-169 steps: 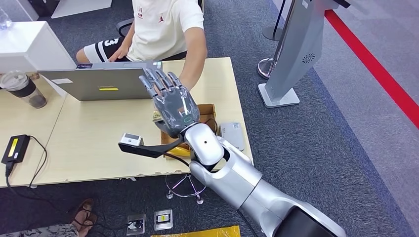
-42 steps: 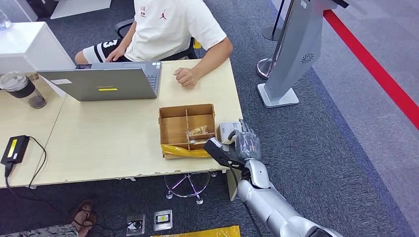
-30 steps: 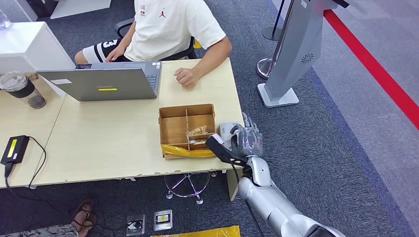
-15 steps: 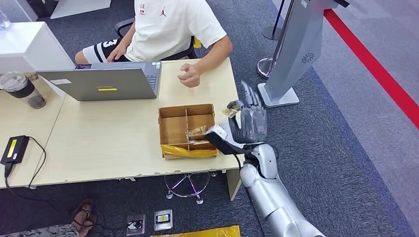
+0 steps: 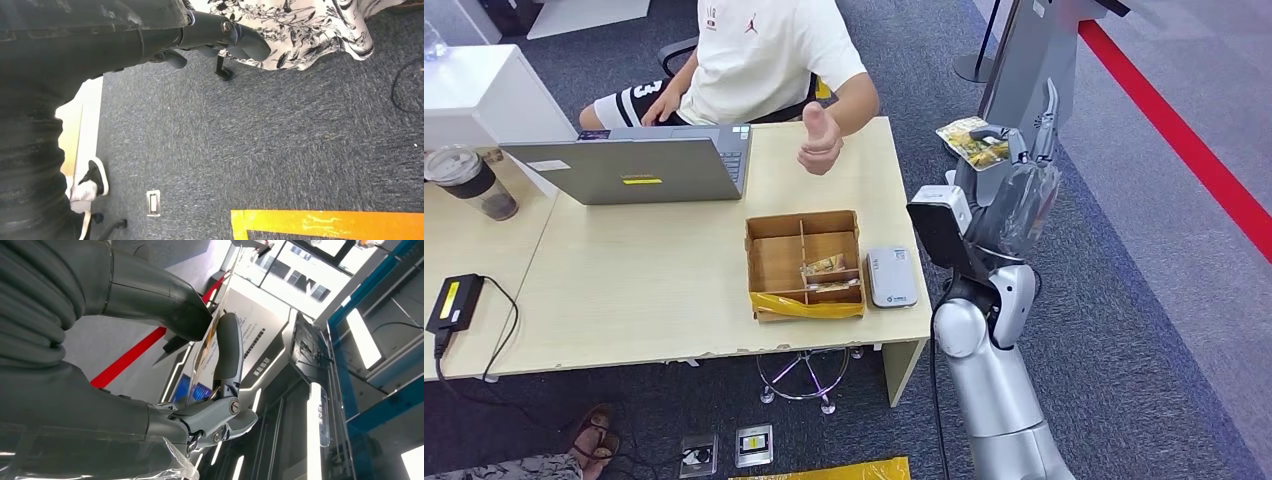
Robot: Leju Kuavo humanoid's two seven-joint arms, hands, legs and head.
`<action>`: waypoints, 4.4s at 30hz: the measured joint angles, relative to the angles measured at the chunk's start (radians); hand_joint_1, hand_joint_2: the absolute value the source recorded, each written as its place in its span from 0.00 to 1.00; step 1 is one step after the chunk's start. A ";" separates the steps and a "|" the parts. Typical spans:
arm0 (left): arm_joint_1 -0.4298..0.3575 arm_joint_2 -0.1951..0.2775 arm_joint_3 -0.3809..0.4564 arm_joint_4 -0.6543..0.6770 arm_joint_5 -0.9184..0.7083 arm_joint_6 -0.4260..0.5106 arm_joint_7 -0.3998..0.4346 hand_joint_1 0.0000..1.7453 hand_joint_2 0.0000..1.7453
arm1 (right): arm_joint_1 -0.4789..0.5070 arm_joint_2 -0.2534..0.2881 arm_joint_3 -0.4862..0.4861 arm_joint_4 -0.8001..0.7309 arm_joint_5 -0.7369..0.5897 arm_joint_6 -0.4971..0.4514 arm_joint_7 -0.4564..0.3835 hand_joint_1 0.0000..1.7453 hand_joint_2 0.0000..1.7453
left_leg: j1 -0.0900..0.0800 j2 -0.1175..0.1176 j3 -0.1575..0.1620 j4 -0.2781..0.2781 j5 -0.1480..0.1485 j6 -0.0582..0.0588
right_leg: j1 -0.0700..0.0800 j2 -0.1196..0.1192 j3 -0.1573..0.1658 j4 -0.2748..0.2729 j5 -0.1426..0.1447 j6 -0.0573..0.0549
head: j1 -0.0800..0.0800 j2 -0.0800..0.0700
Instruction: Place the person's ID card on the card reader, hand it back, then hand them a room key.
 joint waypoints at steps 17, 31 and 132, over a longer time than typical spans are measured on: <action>-0.059 -0.004 -0.061 0.000 -0.042 -0.055 -0.039 0.00 1.00 | -0.267 0.008 0.336 0.252 0.114 0.022 0.214 1.00 1.00 | 0.000 -0.003 -0.002 0.000 0.001 0.000 | 0.000 -0.002 -0.001 0.000 0.000 0.000 | 0.000 0.000; -0.108 -0.028 -0.104 0.020 -0.060 -0.039 -0.046 0.00 1.00 | -0.423 0.073 0.475 0.609 0.292 0.149 0.371 1.00 1.00 | 0.000 -0.004 -0.005 0.000 0.001 0.000 | 0.000 -0.002 -0.003 0.000 0.000 0.000 | 0.000 0.000; -0.010 -0.032 0.042 0.019 0.001 0.033 -0.014 0.00 1.00 | -0.168 -0.038 0.759 0.527 0.117 0.375 0.369 0.00 1.00 | 0.000 0.001 -0.002 0.000 0.000 -0.001 | 0.000 0.001 -0.003 0.000 0.000 0.000 | 0.000 0.000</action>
